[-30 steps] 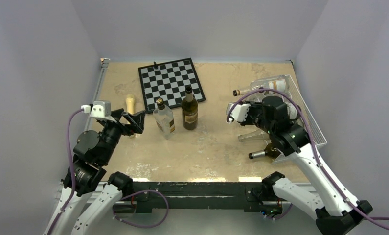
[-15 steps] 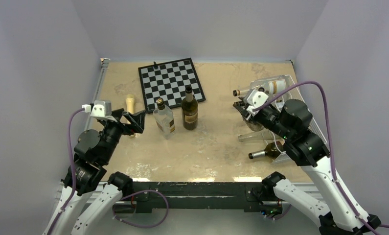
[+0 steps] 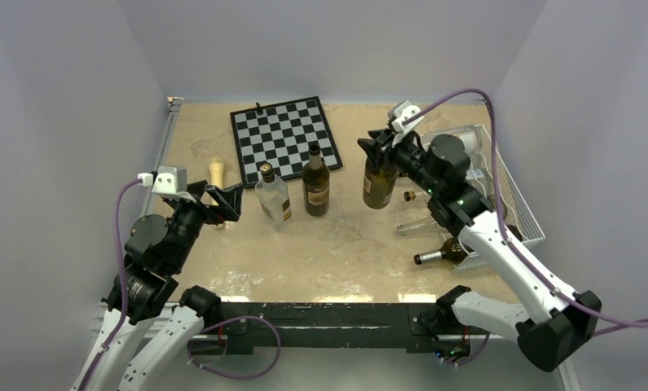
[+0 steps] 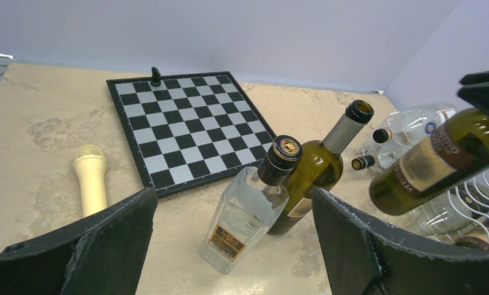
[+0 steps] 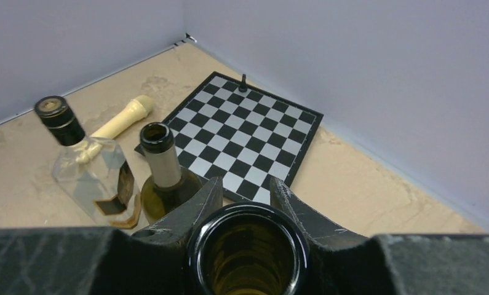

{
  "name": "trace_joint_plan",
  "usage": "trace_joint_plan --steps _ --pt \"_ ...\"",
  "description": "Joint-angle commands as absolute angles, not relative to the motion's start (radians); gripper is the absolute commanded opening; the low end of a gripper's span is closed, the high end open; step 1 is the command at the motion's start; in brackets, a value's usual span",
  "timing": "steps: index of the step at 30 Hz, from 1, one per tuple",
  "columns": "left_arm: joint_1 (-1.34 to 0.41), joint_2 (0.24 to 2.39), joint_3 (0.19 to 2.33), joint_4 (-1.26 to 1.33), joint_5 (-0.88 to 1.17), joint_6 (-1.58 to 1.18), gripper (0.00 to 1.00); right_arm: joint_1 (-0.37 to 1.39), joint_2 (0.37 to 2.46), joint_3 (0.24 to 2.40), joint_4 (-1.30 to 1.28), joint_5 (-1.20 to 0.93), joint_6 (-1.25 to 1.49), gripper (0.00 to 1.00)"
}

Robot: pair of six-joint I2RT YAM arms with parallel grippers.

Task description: Take the wine bottle off the wine rack

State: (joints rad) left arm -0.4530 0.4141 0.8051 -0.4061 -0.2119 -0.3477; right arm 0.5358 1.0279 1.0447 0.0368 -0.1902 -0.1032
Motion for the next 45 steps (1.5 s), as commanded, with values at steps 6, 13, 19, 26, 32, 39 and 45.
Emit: trace_joint_plan --steps 6,13,19,26,32,39,45 --pt "-0.457 0.410 0.807 -0.376 -0.204 -0.336 0.99 0.517 1.257 1.187 0.344 -0.164 -0.033 0.00" --pt "-0.457 0.399 0.803 -0.374 -0.214 -0.334 1.00 0.459 1.427 1.248 0.531 -0.215 -0.057 0.00" --pt "-0.457 0.401 0.806 -0.376 -0.205 -0.335 1.00 0.375 1.573 1.374 0.579 -0.283 -0.022 0.00" --pt "-0.457 0.400 0.805 -0.373 -0.209 -0.333 1.00 0.327 1.767 1.552 0.600 -0.324 0.056 0.00" --pt "-0.457 0.407 0.803 -0.372 -0.212 -0.331 1.00 0.327 1.902 1.662 0.624 -0.294 0.069 0.01" --pt "-0.457 0.425 0.803 -0.373 -0.216 -0.326 1.00 0.328 2.003 1.711 0.646 -0.234 0.054 0.04" --pt "-0.457 0.432 0.801 -0.374 -0.230 -0.323 1.00 0.328 2.026 1.679 0.663 -0.232 0.036 0.08"
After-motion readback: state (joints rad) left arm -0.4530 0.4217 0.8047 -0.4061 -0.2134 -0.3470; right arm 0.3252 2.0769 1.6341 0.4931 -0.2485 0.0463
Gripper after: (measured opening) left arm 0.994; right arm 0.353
